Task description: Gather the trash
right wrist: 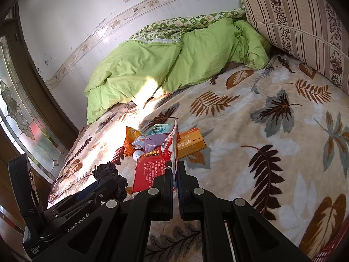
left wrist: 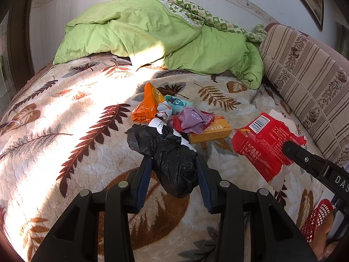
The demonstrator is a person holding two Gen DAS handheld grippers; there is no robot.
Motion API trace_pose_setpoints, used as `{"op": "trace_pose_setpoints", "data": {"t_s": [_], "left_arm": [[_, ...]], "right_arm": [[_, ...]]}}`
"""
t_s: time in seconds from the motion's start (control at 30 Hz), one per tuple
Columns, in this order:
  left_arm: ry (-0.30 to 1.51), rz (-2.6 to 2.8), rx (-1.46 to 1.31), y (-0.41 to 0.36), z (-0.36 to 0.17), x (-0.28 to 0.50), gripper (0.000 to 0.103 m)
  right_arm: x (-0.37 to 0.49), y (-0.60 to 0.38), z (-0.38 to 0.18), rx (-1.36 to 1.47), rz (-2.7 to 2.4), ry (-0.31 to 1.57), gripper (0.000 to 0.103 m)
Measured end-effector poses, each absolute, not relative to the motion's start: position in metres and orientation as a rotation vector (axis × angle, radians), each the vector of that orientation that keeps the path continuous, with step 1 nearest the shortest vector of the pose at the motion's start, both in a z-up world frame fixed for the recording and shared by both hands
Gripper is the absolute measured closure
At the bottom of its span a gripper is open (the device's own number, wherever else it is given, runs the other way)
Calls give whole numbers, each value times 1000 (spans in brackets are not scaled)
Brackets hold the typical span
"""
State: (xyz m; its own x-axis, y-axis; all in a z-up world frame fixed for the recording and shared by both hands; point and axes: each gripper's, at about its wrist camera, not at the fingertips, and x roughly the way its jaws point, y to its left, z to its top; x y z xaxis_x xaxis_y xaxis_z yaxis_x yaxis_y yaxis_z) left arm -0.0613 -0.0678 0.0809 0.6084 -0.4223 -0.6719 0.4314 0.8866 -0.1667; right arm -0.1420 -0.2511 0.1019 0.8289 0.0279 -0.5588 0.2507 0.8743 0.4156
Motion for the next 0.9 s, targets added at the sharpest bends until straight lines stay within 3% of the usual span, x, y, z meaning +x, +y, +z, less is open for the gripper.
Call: {"op": "trace_pose_setpoints", "data": {"t_s": [0.9], "left_arm": [[776,-488,11,-69,81,-63,63]], "right_arm": [[-142,-252,102,499,-124,590,99]]}}
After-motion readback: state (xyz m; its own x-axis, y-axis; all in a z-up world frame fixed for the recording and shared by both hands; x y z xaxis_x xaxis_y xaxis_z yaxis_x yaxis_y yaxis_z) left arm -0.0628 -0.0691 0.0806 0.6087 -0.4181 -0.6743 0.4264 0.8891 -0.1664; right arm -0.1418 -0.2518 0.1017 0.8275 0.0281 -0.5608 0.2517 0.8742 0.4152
